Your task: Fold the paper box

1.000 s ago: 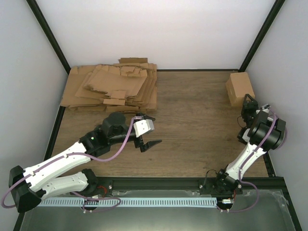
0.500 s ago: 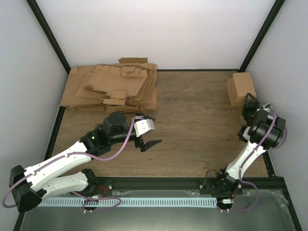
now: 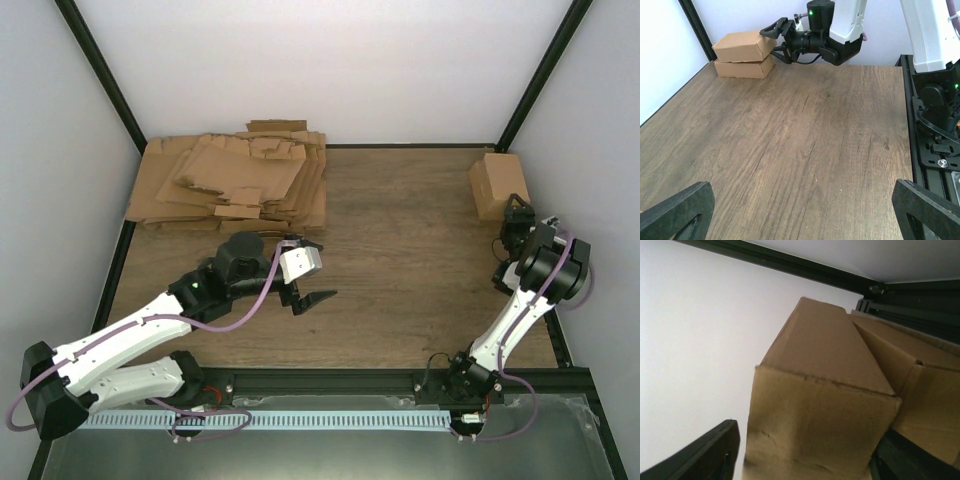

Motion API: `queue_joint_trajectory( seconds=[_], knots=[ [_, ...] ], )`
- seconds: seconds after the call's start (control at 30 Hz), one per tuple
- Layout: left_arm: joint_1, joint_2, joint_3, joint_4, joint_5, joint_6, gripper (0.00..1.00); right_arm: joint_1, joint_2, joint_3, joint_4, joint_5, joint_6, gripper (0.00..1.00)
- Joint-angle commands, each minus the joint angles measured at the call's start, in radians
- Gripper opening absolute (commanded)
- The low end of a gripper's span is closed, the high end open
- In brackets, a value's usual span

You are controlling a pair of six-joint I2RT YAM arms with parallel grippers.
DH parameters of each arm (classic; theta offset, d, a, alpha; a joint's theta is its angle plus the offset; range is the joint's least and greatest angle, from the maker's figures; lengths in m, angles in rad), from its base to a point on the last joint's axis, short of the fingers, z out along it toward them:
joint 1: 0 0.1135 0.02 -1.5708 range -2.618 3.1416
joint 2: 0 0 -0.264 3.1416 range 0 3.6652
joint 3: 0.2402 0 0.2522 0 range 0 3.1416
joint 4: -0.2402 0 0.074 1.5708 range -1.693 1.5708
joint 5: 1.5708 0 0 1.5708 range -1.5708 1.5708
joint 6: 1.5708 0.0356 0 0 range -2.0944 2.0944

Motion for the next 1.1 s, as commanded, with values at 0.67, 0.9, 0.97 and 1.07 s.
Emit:
queue_joint_trajectory(
  seconds=[0.67,0.9,0.97,1.07],
  knots=[
    [0.009,0.004,0.004,0.001,0.051,-0.005,1.0,0.013,-0.197,-0.042,-0.438,0.124,-0.097,1.0],
    [0.009,0.008,0.006,-0.001,0.06,-0.007,1.0,0.015,-0.219,-0.037,-0.448,0.095,-0.1,0.93],
    [0.009,0.011,0.008,-0.003,0.063,-0.006,1.0,0.016,-0.238,-0.039,-0.461,0.097,-0.109,0.86],
    [0.01,0.013,0.01,-0.004,0.065,-0.005,1.0,0.016,-0.251,-0.041,-0.459,0.089,-0.114,0.79]
  ],
)
